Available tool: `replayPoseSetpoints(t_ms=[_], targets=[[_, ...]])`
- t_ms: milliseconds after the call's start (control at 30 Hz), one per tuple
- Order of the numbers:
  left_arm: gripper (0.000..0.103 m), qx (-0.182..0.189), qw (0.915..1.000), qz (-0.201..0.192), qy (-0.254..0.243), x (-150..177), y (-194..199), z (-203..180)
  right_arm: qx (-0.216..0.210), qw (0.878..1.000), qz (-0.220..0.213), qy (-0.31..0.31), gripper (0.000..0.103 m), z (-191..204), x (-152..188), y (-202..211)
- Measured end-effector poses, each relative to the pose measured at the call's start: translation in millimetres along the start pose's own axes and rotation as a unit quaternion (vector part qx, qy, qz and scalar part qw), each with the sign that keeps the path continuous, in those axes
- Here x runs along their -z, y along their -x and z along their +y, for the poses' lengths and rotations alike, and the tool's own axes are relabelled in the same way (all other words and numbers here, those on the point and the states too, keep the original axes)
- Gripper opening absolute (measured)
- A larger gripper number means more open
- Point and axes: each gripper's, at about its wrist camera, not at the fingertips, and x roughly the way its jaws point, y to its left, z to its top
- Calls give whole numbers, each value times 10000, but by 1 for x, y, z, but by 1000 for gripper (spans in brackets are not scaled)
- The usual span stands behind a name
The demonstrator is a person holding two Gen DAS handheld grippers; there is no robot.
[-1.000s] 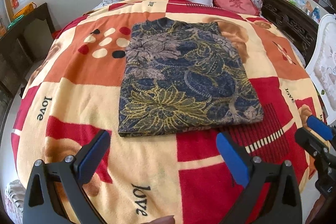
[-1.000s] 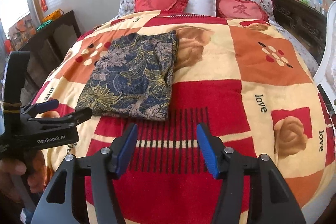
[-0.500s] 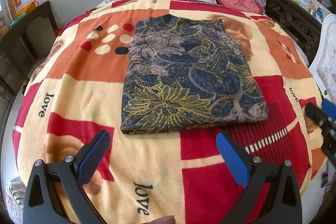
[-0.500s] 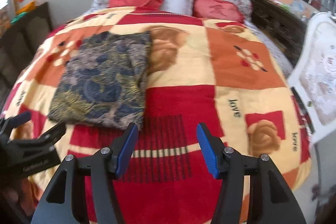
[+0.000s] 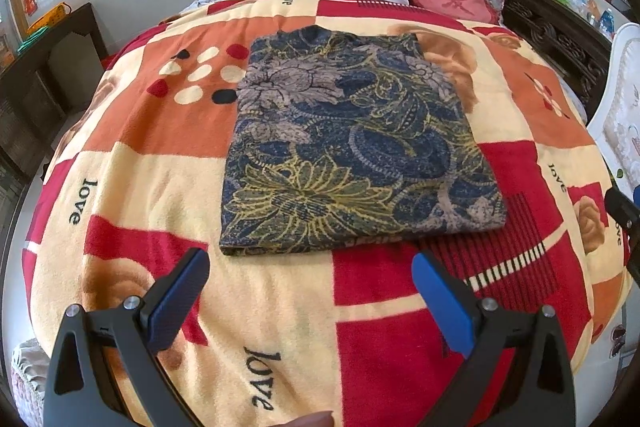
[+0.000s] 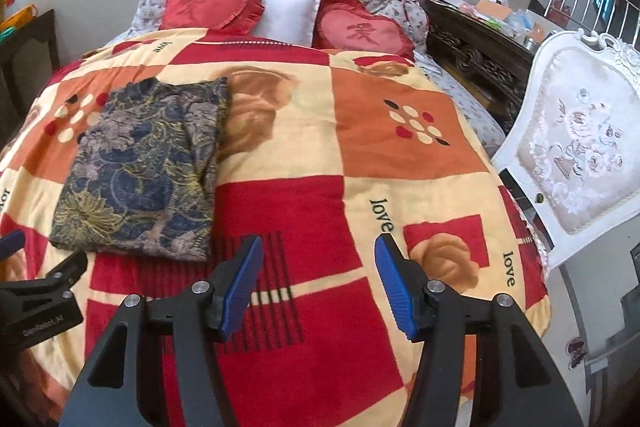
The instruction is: Fold small clothes
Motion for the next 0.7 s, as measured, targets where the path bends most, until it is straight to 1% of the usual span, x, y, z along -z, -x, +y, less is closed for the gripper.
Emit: replayPoseSetpoints(t_ms=[300, 567, 633, 667, 700], targets=[[103, 16, 10000, 10, 22, -1, -1, 0, 340, 9994, 38, 38, 71, -7, 6, -6], [103, 11, 10000, 10, 37, -1, -2, 1, 323, 9994, 107, 46, 71, -8, 7, -10], [103, 9, 10000, 19, 52, -1, -2, 2, 186, 9997, 127, 14, 71, -7, 7, -10], [103, 5, 10000, 20, 56, -1, -2, 2, -23, 9999, 116, -60, 71, -6, 5, -9], [103, -2, 10000, 15, 60, 0, -2, 2, -610, 9979, 77, -200, 71, -7, 4, -6]])
